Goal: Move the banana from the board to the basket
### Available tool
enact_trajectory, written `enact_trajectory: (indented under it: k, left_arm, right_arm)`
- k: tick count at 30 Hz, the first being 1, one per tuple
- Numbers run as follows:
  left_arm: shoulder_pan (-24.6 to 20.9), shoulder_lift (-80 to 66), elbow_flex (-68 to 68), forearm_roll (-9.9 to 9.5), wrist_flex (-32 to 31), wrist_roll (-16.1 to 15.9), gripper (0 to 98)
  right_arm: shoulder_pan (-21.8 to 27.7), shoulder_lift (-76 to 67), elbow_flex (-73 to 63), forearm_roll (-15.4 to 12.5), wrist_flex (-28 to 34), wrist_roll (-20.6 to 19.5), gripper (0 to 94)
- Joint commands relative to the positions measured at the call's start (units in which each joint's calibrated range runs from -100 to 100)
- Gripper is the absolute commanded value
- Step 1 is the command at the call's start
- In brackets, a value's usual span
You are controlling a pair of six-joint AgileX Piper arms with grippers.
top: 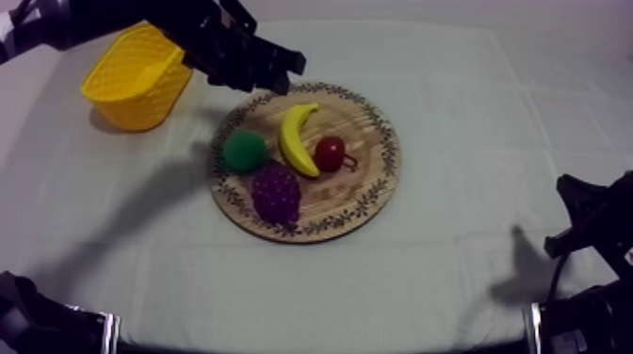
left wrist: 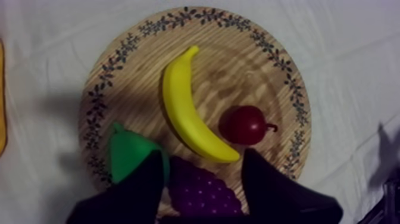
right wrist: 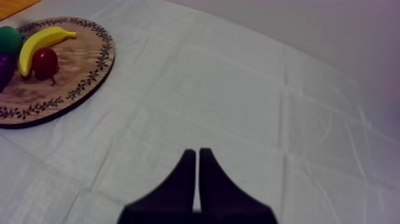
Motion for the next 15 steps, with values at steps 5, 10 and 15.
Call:
enact_trajectory:
  k: [5, 10, 15]
  left_arm:
    - [0.94, 2.35, -0.83, -0.86, -1.63, 2.41, 73.2]
    - [1.14, 4.66, -1.25, -0.93, -2.92, 2.90, 78.3]
    - [0.38, 8.54, -2.75, -0.29, -3.57, 2.55, 78.6]
  right_arm:
    - [-0.01, -0.03, -0.03, -0.03, 0.00, 0.00, 0.2]
    - [-0.07, -0.03, -0.03, -0.03, 0.00, 0.00, 0.2]
    - [-0.08, -0.03, -0.03, -0.03, 0.00, -0.01, 0.2]
